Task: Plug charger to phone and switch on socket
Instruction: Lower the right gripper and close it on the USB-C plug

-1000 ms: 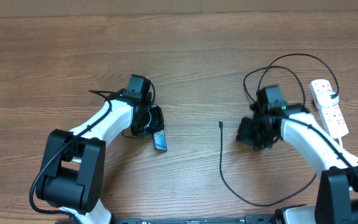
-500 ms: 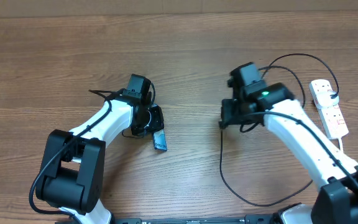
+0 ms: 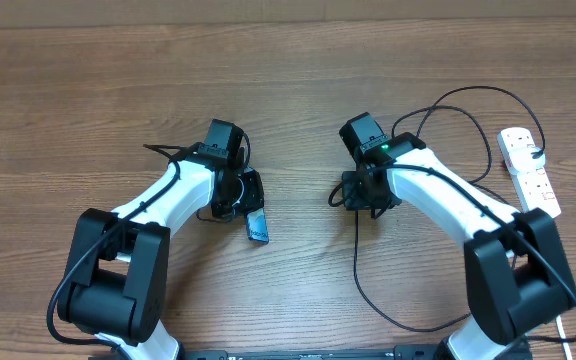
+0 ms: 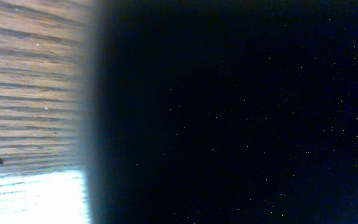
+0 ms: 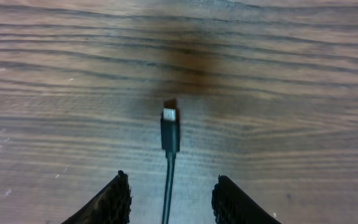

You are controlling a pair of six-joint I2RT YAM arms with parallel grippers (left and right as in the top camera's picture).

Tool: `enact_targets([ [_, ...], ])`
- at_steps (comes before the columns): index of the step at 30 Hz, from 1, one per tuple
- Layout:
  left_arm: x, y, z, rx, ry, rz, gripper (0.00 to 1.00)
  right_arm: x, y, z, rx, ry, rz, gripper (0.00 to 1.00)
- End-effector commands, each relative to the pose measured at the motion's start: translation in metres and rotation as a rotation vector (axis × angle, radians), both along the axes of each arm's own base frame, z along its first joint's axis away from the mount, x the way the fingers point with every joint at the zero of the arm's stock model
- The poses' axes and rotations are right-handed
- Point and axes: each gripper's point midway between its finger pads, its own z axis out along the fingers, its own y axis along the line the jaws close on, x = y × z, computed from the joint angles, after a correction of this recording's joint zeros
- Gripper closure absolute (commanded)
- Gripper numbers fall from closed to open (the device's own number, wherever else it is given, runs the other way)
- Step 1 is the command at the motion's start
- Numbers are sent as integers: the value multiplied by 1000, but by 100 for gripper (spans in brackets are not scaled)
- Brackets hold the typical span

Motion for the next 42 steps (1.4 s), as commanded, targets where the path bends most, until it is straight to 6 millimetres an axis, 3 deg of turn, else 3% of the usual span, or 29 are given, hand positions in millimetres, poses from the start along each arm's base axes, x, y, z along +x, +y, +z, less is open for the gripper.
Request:
enact_targets([
  [1,2,0,9,10,-40,-22,96,5,0,-7,-17,-2,-7,57],
  [14,2,0,9,10,-40,-22,96,7,1,-16,-16,-4,-8,57],
  [26,2,0,9,10,-40,-22,96,-2,-4,-46,-4,-34,-26,58],
  [28,2,0,9,10,-40,-22,96,-2,-8,-48,-25,-38,-28,59],
  [33,2,0,9,10,-40,-22,96,-6,-13,-49,-50,-31,-30,74],
  [42,2,0,9,10,-40,-22,96,-22,-14,-51,-42,41,-25,74],
])
